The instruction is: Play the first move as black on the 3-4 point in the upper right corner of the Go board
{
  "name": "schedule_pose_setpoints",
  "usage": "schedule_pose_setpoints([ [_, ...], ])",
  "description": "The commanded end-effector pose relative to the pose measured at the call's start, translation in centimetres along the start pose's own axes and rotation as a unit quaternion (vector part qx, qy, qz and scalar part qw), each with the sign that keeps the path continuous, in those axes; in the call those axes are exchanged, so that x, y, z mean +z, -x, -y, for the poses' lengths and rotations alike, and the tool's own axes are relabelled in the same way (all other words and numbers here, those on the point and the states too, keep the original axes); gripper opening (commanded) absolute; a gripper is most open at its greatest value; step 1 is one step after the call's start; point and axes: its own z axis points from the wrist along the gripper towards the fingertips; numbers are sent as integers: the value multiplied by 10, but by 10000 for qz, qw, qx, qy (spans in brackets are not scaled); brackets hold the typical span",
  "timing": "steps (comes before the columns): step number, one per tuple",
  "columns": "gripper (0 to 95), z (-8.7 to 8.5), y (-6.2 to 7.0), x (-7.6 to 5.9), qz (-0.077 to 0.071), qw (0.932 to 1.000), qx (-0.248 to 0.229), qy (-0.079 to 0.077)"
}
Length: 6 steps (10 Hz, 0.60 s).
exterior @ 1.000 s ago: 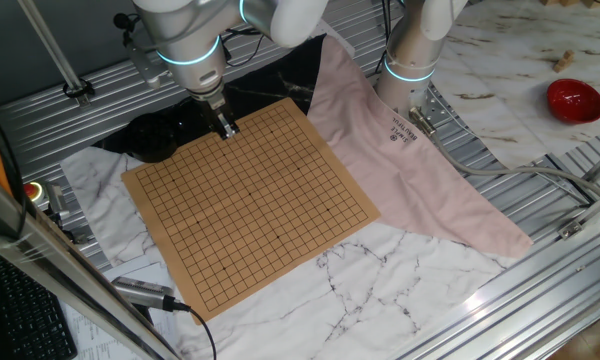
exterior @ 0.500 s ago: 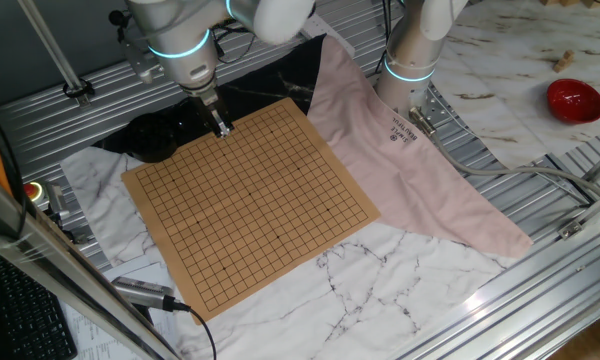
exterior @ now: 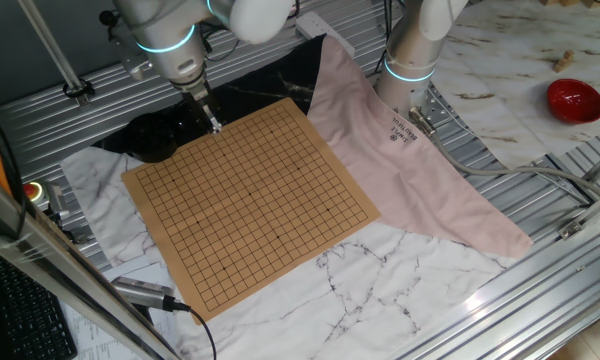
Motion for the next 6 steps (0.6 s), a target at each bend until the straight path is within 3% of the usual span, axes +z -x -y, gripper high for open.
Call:
schedule_pose_setpoints([
  [1, 0, 15, 6, 1, -12, 9999, -138, 4],
  [6, 0, 48, 14, 2, -13, 9992, -396, -8],
])
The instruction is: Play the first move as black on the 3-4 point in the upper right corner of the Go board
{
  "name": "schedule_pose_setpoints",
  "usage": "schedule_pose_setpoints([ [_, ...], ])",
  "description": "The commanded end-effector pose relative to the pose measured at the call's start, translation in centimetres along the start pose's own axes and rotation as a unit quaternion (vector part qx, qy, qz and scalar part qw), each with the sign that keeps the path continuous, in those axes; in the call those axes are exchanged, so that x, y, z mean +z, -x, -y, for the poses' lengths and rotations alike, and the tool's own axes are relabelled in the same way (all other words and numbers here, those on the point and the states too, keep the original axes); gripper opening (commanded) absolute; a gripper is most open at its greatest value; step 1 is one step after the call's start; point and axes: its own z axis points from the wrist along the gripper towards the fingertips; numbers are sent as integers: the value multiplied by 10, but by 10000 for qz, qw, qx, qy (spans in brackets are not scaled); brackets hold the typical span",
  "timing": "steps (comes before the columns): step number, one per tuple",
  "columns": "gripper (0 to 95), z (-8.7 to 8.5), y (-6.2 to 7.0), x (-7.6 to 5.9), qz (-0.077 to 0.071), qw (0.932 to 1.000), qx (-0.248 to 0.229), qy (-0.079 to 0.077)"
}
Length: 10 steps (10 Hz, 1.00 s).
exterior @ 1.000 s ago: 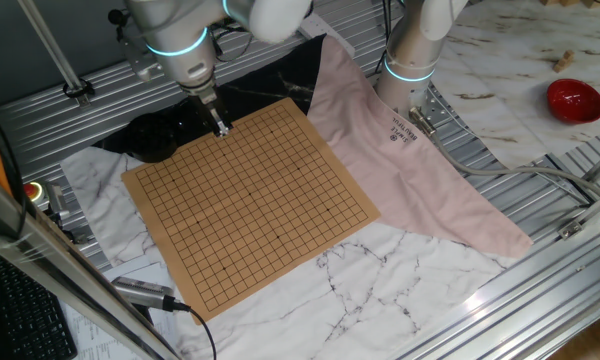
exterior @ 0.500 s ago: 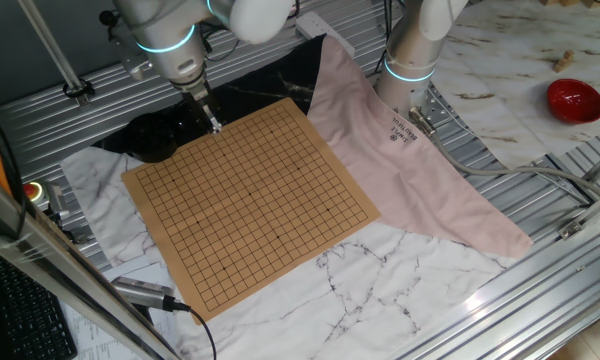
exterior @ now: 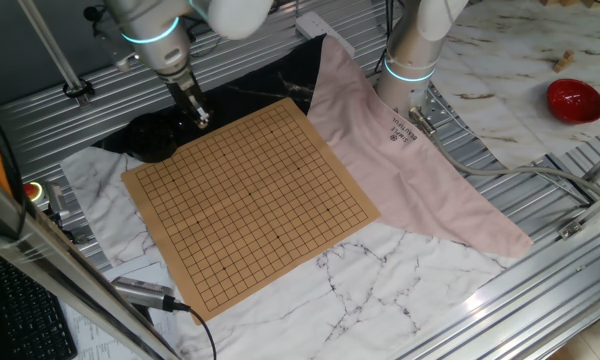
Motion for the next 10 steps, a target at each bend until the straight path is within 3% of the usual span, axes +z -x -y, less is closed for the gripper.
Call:
schedule_pose_setpoints([
  [1, 0, 9, 5, 2, -17, 10000, -28, -5],
  [6, 0, 25, 21, 6, -39, 9999, -98, 3],
  [10, 0, 35, 35, 19, -39, 9999, -158, -44],
])
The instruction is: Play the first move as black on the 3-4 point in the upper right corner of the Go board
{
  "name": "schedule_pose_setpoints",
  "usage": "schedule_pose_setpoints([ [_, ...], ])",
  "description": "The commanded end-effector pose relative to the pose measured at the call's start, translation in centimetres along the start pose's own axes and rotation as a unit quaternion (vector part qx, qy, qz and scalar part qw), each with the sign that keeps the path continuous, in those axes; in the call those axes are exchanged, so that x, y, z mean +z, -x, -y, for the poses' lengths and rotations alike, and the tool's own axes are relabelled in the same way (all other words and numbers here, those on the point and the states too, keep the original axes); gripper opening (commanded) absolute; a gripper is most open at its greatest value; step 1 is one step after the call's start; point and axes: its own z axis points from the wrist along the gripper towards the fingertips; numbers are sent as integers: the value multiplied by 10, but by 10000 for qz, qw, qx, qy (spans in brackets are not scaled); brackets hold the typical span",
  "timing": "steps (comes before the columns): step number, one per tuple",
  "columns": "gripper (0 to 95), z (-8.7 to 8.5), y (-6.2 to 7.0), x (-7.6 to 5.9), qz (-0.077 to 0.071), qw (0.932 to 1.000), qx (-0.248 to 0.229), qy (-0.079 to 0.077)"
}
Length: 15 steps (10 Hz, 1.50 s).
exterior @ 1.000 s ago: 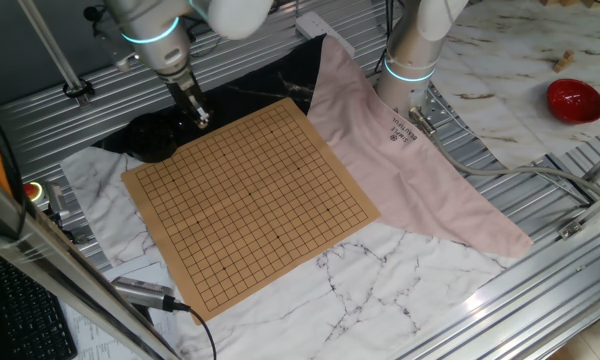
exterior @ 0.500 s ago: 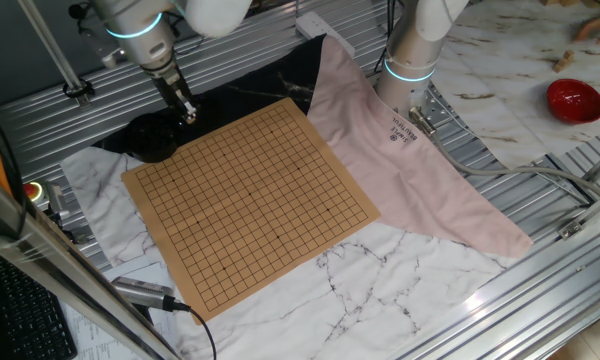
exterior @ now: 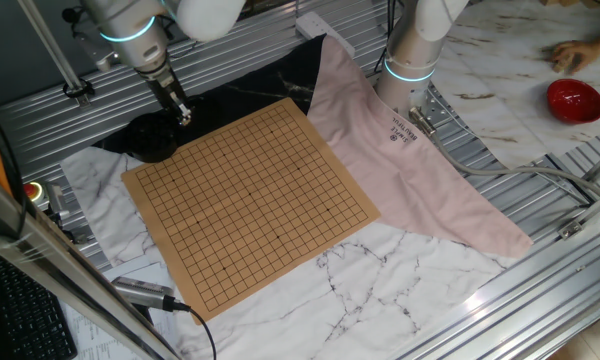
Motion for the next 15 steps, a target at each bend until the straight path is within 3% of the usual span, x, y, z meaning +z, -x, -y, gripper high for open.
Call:
schedule_pose_setpoints([
  [1, 0, 0, -1, 0, 9, 10000, -2, -3],
  [15, 0, 0, 1, -2, 14, 9999, 46, -131],
])
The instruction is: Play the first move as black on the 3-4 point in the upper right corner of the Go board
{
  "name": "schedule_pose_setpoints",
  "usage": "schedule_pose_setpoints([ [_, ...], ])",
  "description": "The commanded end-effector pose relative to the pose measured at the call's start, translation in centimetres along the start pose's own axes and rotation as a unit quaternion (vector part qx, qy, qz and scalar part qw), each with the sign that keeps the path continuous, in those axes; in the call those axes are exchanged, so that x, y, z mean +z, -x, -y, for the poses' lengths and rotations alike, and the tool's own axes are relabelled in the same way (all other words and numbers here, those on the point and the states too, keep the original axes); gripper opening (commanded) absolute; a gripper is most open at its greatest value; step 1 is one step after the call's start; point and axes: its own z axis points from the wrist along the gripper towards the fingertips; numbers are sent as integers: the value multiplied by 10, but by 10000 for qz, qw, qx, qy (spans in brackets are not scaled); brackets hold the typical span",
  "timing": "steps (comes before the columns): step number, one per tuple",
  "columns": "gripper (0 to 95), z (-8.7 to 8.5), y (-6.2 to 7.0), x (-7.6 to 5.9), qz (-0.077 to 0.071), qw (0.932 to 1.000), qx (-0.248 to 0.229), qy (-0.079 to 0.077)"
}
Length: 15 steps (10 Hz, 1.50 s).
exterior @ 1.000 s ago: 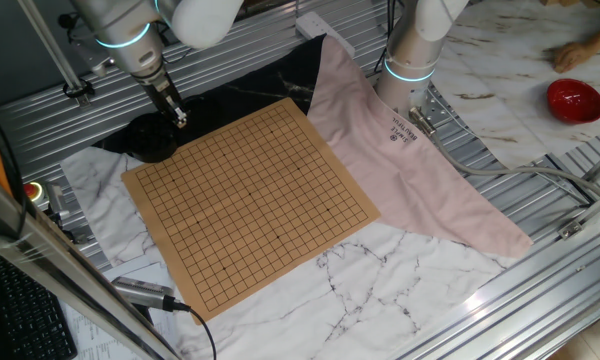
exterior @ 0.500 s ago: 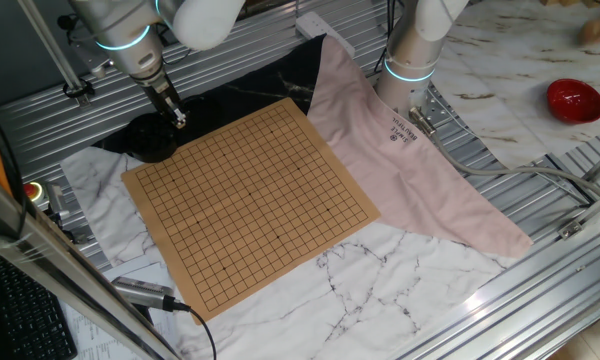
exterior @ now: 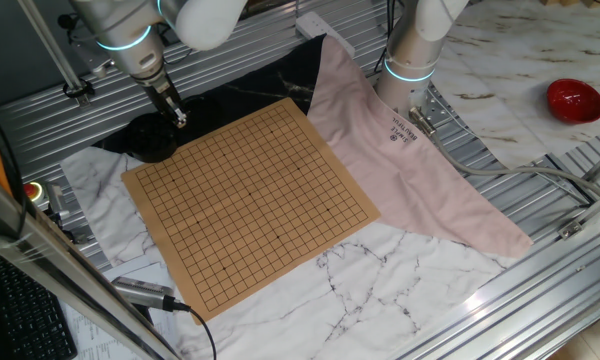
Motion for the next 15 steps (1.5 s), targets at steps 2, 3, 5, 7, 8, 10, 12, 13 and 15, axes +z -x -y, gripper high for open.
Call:
schedule_pose_setpoints([
  [2, 0, 0, 1, -1, -23, 9999, -73, -68],
  [3, 0, 0, 2, -1, 36, 9999, -124, -95],
  [5, 0, 0, 2, -1, -2, 9997, -225, -79],
  [7, 0, 0, 2, -2, -69, 9997, -224, -67],
  [8, 0, 0, 2, -3, -101, 9997, -215, -60],
  [10, 0, 0, 2, -3, -102, 9999, 23, -66],
  [12, 0, 0, 2, -3, -130, 9998, 126, -67],
  [13, 0, 0, 1, -3, -147, 9999, 72, -49],
  [15, 0, -1, 2, -5, -131, 9998, 156, -65],
])
